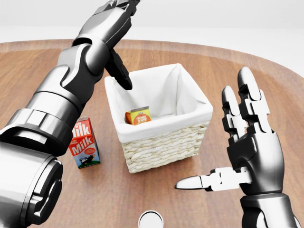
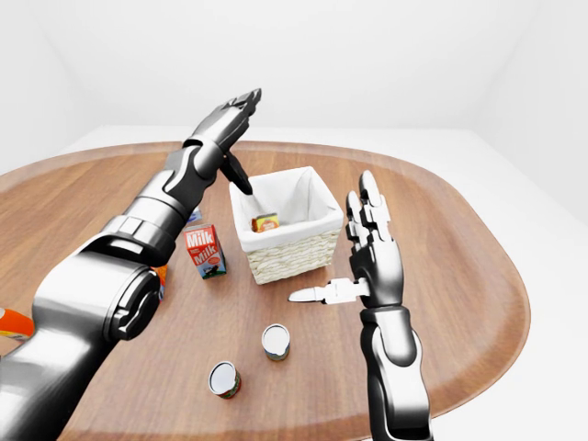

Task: Pick up the orange juice, and put it in the basket.

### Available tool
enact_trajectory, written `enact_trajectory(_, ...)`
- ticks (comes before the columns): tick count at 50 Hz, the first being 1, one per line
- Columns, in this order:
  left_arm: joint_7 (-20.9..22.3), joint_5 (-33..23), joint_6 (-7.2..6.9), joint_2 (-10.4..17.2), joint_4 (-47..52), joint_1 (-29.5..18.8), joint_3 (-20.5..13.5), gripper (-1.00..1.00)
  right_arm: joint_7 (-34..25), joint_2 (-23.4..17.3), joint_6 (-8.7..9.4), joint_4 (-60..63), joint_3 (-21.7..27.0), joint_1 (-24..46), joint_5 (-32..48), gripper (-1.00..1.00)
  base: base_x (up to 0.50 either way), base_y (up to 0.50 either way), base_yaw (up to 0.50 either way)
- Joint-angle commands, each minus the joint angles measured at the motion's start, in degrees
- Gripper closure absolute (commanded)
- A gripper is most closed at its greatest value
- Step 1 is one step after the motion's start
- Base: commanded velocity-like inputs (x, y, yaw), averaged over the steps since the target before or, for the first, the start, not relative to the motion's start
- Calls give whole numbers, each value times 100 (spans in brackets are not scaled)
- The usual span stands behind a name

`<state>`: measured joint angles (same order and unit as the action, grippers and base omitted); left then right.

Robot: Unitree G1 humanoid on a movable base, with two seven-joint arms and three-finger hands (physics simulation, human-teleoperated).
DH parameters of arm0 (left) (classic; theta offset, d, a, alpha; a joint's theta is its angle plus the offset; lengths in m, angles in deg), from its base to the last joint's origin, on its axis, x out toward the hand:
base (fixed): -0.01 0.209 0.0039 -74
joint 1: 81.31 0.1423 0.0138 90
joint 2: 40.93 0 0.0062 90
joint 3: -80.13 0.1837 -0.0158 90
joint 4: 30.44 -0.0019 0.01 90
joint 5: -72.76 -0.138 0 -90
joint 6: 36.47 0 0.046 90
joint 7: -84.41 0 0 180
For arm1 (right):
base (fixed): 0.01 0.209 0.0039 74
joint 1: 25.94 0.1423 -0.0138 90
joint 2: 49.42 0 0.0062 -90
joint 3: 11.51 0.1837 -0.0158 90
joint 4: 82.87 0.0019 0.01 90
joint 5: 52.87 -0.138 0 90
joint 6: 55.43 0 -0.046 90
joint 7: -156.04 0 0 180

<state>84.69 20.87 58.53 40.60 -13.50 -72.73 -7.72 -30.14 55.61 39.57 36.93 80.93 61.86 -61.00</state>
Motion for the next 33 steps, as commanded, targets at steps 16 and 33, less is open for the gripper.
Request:
enact_trajectory(16,2171,4318,0,-352,1808,1876,-635,-100,1,15,0,-110,-62,-18,56,-100,0,0,0)
enact_trajectory(33,754,10581,-1000,478,8912,4196,-1328,-100,-7,42,0,-266,-251,-76,235,-100,0,0,0)
